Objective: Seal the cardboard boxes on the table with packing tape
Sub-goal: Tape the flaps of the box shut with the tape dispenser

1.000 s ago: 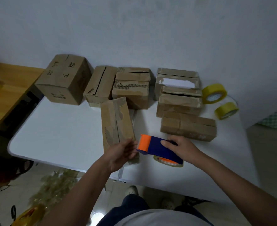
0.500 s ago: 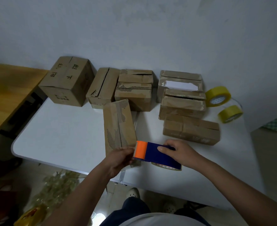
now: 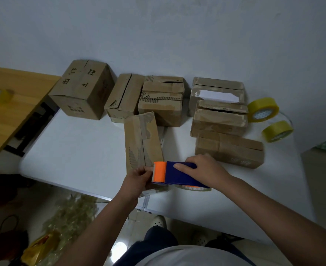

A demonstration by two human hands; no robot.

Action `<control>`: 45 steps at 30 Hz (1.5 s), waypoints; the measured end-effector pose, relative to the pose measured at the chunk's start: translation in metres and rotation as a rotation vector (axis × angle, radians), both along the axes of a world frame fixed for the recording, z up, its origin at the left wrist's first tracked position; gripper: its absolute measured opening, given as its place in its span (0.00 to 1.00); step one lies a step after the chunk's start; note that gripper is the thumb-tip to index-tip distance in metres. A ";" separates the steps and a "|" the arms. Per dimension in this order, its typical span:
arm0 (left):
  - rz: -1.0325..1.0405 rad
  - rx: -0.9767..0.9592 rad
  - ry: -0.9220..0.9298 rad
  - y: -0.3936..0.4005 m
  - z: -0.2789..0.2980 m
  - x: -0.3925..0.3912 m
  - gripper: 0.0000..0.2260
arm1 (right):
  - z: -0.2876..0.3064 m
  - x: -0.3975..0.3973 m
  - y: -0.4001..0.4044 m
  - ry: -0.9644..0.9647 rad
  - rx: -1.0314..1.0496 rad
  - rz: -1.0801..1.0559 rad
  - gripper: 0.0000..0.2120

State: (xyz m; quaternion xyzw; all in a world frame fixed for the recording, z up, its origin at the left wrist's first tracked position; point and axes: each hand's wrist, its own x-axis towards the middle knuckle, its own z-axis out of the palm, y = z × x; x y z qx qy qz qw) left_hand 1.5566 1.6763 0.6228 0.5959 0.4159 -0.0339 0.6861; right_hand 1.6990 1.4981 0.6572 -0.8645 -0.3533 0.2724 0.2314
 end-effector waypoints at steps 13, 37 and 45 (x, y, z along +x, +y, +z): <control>0.195 0.094 0.077 0.037 -0.022 -0.065 0.09 | -0.015 0.035 -0.017 -0.034 -0.114 0.115 0.22; 0.401 0.178 0.003 0.035 -0.036 -0.094 0.08 | -0.024 0.035 -0.027 -0.121 -0.158 0.155 0.24; 0.428 0.137 0.039 0.034 -0.045 -0.092 0.06 | -0.030 0.035 -0.019 -0.149 -0.170 0.156 0.26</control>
